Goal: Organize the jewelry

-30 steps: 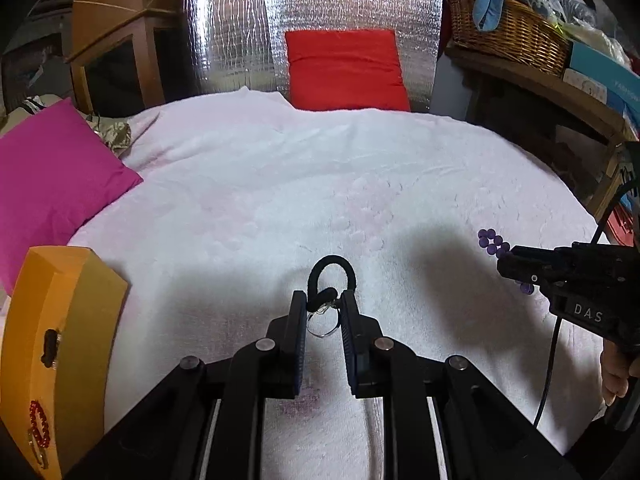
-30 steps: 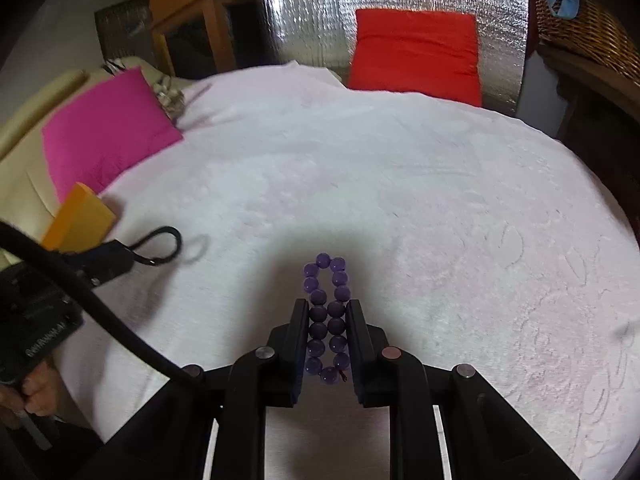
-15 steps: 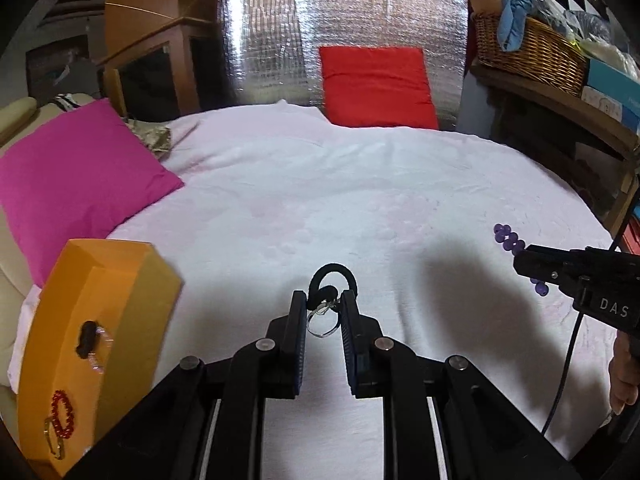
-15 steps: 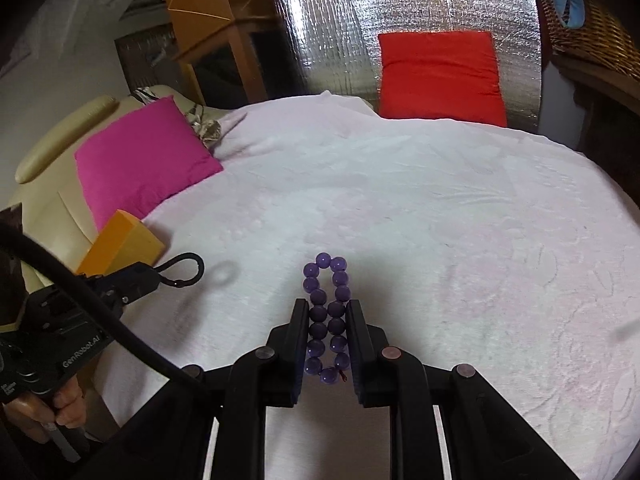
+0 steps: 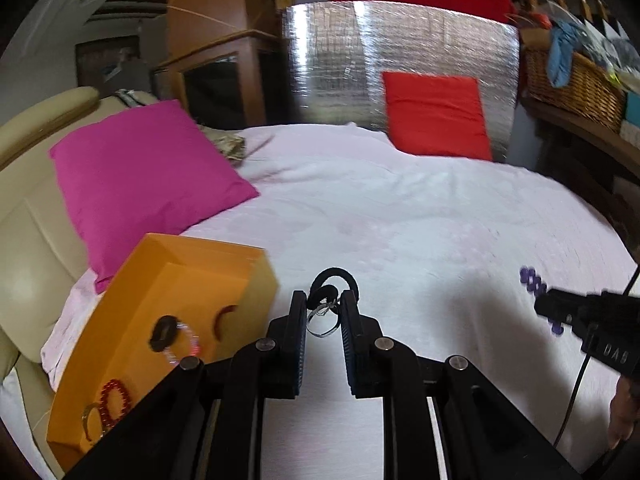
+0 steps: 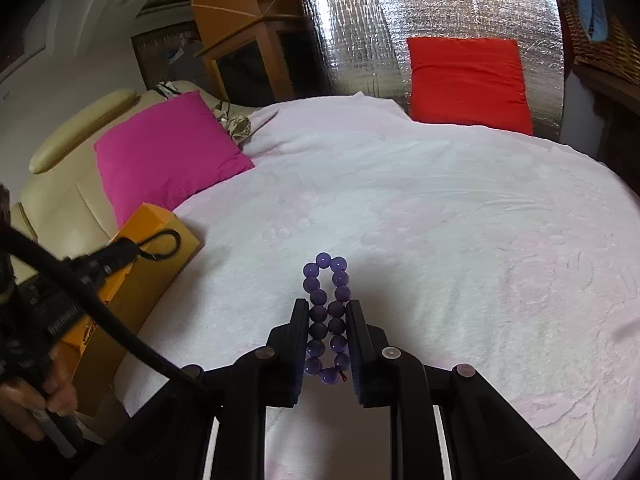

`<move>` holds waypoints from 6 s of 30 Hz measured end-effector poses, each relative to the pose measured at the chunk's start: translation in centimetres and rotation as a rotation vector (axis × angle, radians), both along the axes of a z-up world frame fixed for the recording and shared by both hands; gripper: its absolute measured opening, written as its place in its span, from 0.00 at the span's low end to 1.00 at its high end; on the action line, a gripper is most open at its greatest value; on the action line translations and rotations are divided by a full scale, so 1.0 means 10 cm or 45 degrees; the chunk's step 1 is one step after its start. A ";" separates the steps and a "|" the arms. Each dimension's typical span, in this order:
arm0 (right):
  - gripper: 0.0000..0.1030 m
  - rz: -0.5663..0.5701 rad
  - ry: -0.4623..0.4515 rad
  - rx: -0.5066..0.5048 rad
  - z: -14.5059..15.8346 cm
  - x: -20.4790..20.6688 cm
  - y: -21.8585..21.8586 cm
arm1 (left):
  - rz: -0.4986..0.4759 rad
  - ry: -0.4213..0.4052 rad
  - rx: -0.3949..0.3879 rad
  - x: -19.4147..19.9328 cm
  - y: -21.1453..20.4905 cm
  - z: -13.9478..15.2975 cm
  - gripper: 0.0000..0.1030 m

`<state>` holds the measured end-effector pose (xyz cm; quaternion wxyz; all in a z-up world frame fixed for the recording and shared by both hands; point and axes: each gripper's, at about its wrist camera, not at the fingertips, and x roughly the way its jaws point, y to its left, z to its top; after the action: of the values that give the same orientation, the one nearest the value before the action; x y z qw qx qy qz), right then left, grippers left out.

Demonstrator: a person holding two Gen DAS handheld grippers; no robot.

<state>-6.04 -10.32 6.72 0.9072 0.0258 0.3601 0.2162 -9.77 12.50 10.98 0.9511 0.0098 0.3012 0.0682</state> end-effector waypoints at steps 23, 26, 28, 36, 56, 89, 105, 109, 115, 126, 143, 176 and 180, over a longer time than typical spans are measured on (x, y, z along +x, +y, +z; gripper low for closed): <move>0.20 0.359 0.041 -0.023 0.43 -0.04 1.98 | 0.458 0.125 -0.237 -0.32 1.95 -0.27 0.17; 0.20 0.406 0.082 -0.029 0.41 -0.05 2.27 | 0.460 0.167 -0.277 -0.31 2.06 -0.37 0.17; 0.20 0.435 0.113 -0.038 0.37 -0.06 2.43 | 0.458 0.184 -0.313 -0.32 2.11 -0.42 0.17; 0.20 0.375 0.117 -0.015 0.36 -0.06 2.39 | 0.281 0.089 -0.336 -0.37 1.84 -0.25 0.17; 0.19 0.006 0.169 0.030 -0.11 -0.10 0.42 | -0.123 0.101 0.659 -0.49 -0.33 -0.81 0.63; 0.20 0.004 0.198 0.199 -0.09 -0.01 0.13 | -0.390 0.256 -0.001 -0.25 0.13 -0.87 0.07; 0.20 0.005 0.180 0.219 -0.02 -0.01 -0.02 | -0.295 0.291 0.032 -0.20 0.17 -0.95 0.47; 0.20 0.000 0.184 0.224 -0.02 -0.01 -0.04 | -0.237 0.334 -0.077 -0.11 0.30 -1.01 0.34; 0.20 0.008 0.175 0.216 -0.02 -0.02 0.00 | -0.279 0.339 -0.057 -0.07 0.13 -0.95 0.08; 0.20 0.059 0.122 0.199 -0.01 -0.11 0.12 | -0.304 0.062 -0.124 -0.34 -0.08 -0.20 0.08; 0.20 0.406 0.092 0.185 0.47 -0.44 1.67 | 0.340 0.052 -0.216 -1.25 1.57 -0.14 0.08; 0.28 0.571 0.246 -0.168 -0.22 -0.30 3.38 | 0.424 0.321 -0.235 -0.97 1.98 -0.87 0.24; 0.41 0.521 0.260 -0.102 -0.13 -0.24 3.22 | 0.449 0.265 -0.162 -1.05 1.89 -0.71 0.57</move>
<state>-8.45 21.84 5.39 0.8036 -0.0619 0.4561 0.3774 -20.24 31.37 3.88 0.8870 -0.0962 0.3983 0.2130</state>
